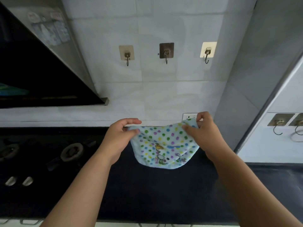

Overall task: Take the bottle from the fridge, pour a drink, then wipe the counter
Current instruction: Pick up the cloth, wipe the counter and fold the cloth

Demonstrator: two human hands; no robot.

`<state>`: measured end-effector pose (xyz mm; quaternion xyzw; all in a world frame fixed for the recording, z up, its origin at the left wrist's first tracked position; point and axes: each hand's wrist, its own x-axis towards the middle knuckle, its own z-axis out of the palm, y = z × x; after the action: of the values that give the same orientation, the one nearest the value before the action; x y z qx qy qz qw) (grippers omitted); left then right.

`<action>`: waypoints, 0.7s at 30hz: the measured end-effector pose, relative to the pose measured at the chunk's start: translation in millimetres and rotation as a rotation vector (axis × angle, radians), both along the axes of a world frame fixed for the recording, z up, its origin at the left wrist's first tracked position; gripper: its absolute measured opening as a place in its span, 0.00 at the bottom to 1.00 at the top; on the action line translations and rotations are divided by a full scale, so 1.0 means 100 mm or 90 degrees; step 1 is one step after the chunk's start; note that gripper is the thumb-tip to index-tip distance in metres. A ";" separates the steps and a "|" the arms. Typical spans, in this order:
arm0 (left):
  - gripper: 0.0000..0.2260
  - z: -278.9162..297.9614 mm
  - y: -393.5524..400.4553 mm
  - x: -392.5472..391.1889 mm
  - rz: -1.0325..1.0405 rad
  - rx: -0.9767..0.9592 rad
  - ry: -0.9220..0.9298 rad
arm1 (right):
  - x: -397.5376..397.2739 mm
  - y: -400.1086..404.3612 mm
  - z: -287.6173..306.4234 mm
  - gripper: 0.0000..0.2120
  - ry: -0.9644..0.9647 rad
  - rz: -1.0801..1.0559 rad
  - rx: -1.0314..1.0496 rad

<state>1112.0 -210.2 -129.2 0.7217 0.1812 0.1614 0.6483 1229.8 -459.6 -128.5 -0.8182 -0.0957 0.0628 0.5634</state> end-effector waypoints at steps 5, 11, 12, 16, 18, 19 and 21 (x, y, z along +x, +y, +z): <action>0.21 0.11 0.14 0.01 -0.065 0.144 0.098 | 0.12 -0.13 0.06 0.17 -0.005 0.025 -0.003; 0.18 0.24 0.23 0.18 -0.018 0.119 0.009 | 0.25 -0.18 0.18 0.16 0.005 0.010 0.028; 0.17 0.26 0.22 0.20 -0.006 0.087 -0.013 | 0.28 -0.18 0.21 0.15 0.022 0.005 0.059; 0.14 0.32 0.24 0.27 0.063 -0.186 -0.105 | 0.38 -0.18 0.31 0.15 0.085 0.004 0.160; 0.15 0.35 0.29 0.29 0.102 -0.283 -0.133 | 0.42 -0.17 0.34 0.15 0.108 0.029 0.186; 0.15 0.36 0.31 0.30 0.114 -0.290 -0.139 | 0.42 -0.17 0.35 0.15 0.116 0.037 0.188; 0.14 0.40 0.35 0.31 0.126 -0.268 -0.151 | 0.43 -0.16 0.37 0.14 0.120 0.044 0.192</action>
<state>1142.6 -175.3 -88.9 0.5256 0.2032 0.2659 0.7821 1272.5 -475.4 -91.8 -0.7114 -0.0791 0.1433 0.6834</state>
